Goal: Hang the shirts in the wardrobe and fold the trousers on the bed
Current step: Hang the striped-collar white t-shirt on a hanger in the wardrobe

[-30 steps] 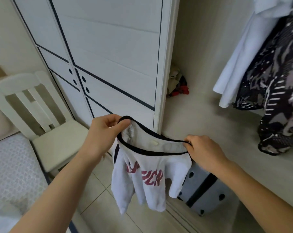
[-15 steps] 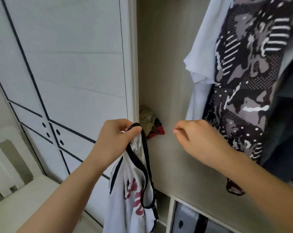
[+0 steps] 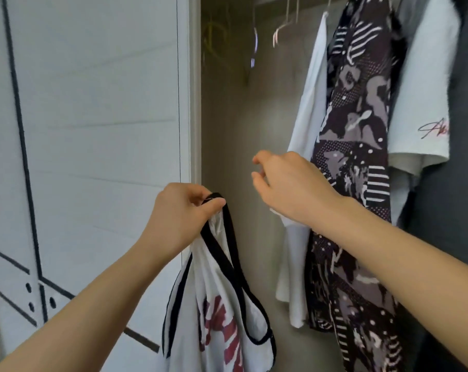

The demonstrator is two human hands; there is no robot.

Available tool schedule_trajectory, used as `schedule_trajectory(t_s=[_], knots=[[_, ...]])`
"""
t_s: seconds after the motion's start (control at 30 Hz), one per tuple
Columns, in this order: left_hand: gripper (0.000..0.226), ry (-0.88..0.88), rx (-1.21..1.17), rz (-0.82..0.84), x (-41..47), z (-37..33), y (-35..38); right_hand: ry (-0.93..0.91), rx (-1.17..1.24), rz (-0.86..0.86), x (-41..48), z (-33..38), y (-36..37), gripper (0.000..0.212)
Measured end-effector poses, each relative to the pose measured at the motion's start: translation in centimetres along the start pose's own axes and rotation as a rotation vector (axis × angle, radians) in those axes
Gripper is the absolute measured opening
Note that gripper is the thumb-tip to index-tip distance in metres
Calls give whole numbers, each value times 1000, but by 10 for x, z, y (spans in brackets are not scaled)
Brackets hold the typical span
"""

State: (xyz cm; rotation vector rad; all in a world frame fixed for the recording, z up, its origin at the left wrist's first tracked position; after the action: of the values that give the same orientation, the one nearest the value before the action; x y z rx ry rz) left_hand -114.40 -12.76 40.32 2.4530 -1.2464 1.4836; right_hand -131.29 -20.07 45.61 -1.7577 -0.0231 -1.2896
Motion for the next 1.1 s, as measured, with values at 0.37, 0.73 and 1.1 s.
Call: schedule_trajectory(t_s=[0.37,0.73,1.1], knots=[[19,124,-36,-62,112,-61,-16,-29,-216,-274,108,-7,-65,15],[12,299,169,-91,167,-75,-25,226,-162,-206,206,-42,-83,42],[14,360,237,-122,174,-63,-30,530,76,-128,279,-65,-97,44]])
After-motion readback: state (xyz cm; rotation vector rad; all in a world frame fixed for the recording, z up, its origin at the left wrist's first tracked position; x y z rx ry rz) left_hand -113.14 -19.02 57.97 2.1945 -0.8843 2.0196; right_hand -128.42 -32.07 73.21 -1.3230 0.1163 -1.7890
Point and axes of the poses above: each hand's wrist, its own x-axis towards the middle knuckle, its own y-axis out of the palm, z = x × y, the point moved 3 cm from there along x, towards the middle knuckle, and after that the axes turned 7 degrees about y, right-handed, at the moved point
